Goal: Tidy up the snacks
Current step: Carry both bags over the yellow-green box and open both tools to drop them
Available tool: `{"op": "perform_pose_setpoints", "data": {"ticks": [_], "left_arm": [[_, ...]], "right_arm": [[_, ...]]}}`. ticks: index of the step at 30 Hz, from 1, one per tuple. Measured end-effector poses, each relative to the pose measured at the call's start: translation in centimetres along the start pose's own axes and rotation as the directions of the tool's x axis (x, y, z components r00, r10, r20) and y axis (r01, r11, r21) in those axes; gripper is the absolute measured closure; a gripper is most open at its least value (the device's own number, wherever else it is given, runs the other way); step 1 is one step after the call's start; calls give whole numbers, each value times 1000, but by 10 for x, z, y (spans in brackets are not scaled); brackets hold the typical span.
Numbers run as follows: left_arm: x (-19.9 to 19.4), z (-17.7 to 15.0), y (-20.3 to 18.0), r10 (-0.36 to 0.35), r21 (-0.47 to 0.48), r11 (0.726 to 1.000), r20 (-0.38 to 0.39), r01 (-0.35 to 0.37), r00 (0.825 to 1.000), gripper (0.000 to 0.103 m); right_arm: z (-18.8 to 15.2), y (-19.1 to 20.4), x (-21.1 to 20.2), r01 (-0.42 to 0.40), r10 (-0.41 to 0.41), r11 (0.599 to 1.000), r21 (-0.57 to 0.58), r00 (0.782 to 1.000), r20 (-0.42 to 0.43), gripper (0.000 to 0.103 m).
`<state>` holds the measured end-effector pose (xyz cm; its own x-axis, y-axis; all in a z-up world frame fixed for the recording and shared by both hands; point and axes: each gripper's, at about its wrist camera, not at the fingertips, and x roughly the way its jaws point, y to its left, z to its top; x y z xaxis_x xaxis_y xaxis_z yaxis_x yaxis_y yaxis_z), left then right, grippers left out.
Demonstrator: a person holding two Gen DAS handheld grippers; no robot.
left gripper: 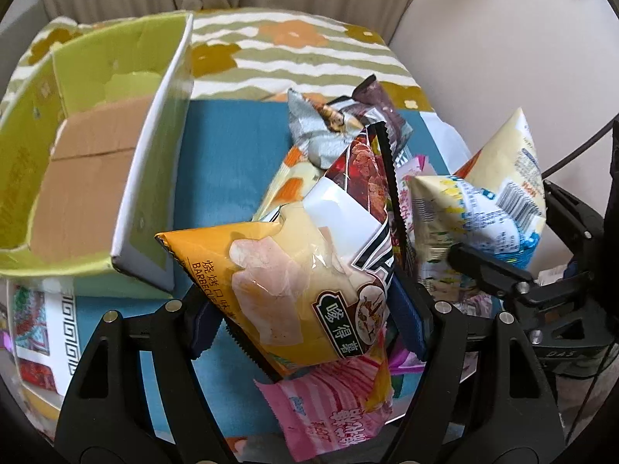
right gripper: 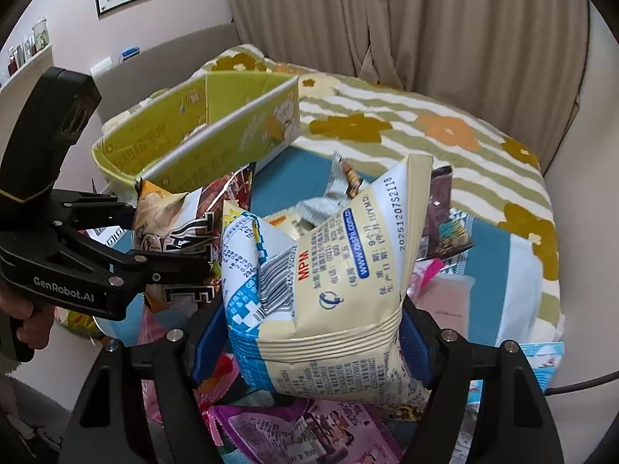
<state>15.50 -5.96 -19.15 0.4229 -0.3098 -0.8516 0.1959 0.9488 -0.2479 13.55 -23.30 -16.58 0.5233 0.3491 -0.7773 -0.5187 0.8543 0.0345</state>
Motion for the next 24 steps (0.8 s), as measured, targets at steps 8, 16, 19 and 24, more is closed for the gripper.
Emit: {"op": "perform_pose_setpoints", "data": {"ticks": [8, 16, 19, 24], "left_arm": [[-25, 9, -16, 24, 14, 1000, 57, -25, 998, 31], [-65, 33, -18, 61, -8, 998, 150, -61, 987, 31], [-84, 42, -7, 93, -25, 996, 181, -90, 979, 31], [-109, 63, 23, 155, -60, 988, 229, -145, 961, 31]], "right_arm": [[5, -13, -30, 21, -22, 1000, 17, 998, 61, 30], [26, -21, -57, 19, -22, 1000, 21, 990, 137, 30], [44, -19, -63, 0, -4, 1000, 22, 987, 160, 30], [80, -9, -65, 13, -15, 1000, 10, 971, 238, 30]]}}
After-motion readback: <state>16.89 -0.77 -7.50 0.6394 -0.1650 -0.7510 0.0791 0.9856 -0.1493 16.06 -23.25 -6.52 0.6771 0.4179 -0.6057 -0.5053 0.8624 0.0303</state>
